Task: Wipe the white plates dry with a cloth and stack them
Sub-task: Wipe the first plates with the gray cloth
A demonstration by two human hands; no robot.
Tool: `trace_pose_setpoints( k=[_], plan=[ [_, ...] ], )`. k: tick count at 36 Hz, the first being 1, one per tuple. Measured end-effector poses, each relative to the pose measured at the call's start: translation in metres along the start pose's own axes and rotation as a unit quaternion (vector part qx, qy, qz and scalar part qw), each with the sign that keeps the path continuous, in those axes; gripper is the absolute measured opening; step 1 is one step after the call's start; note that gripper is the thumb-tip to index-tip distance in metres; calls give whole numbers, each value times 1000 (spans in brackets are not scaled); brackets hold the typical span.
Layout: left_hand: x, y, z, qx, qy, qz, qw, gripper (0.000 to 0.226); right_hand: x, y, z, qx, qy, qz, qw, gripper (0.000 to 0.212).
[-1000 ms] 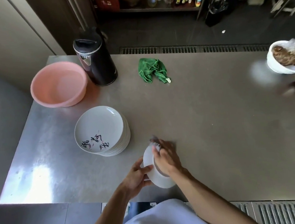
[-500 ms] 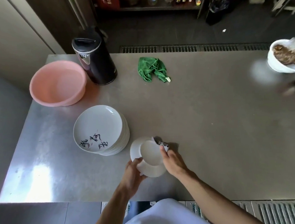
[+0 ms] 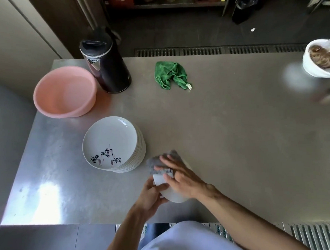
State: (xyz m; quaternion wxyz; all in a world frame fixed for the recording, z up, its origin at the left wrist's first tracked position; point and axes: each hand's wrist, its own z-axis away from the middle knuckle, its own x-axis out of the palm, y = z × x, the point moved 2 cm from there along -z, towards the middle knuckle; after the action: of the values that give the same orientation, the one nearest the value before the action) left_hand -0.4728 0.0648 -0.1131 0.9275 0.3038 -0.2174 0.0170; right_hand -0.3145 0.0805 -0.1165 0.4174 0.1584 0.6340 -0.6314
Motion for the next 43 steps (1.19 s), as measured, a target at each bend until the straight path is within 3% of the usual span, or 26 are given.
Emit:
trace_pose_setpoints(
  k=[1,4,5,8,10,12,14,15,17,22,25,28,29,31,33,36,37,38,40,41,43],
  plan=[
    [0,0,0,-2,-4,-2,1000,36,2,-1,0,-2,-10,-11,1000,45],
    [2,-1,-1,-10,6,-11,1000,49,-5,8,-2,194,72,-65,976,44],
    [2,-1,-1,-9,1,-13,1000,53,-7,6,-2,216,85,-77,970,44],
    [4,0,-2,-1,-19,-21,1000,43,-1,-7,2,-26,16,-22,999,44],
    [3,-2,-2,-1,-16,-8,1000,41,2,-4,5,-62,-25,-6,998,43],
    [6,-3,-2,0,-9,4,1000,48,1,6,0,31,51,1,998,42],
    [10,-4,-2,7,2,11,1000,58,-9,16,-3,236,115,-37,964,46],
    [12,-5,-1,11,2,17,1000,61,-11,21,-3,320,106,-59,940,53],
    [13,-3,2,8,-1,27,1000,59,-9,26,1,379,82,-83,918,59],
    [4,16,-1,-18,38,10,999,39,-2,20,18,342,38,-161,925,62],
    [0,20,-5,-32,15,-31,999,26,2,0,12,166,52,-161,972,54],
    [-5,17,-6,-30,-15,-48,998,26,10,-7,6,36,-20,-75,996,50],
    [-6,16,-5,-32,-15,-43,998,30,10,-4,5,44,-7,-54,998,50],
    [-7,12,-4,-38,-10,-30,999,43,3,7,6,172,68,-50,981,53],
    [-7,10,-4,-38,-15,-26,999,50,-2,11,6,265,75,-75,958,55],
    [-8,10,-4,-28,-22,-20,999,43,5,2,9,76,26,-30,996,51],
    [-9,10,-4,-29,-20,-19,999,41,7,2,10,36,29,-13,999,50],
    [-9,10,-4,-29,-22,-23,999,43,6,5,9,47,48,-2,998,50],
    [-6,12,-2,-27,-32,-38,998,49,-3,12,10,216,107,-19,970,58],
    [-6,13,0,-25,-32,-39,998,50,-6,17,11,291,95,-28,952,57],
    [-5,16,-1,-11,-22,-28,999,47,-9,18,18,308,68,-51,948,51]
  ],
)
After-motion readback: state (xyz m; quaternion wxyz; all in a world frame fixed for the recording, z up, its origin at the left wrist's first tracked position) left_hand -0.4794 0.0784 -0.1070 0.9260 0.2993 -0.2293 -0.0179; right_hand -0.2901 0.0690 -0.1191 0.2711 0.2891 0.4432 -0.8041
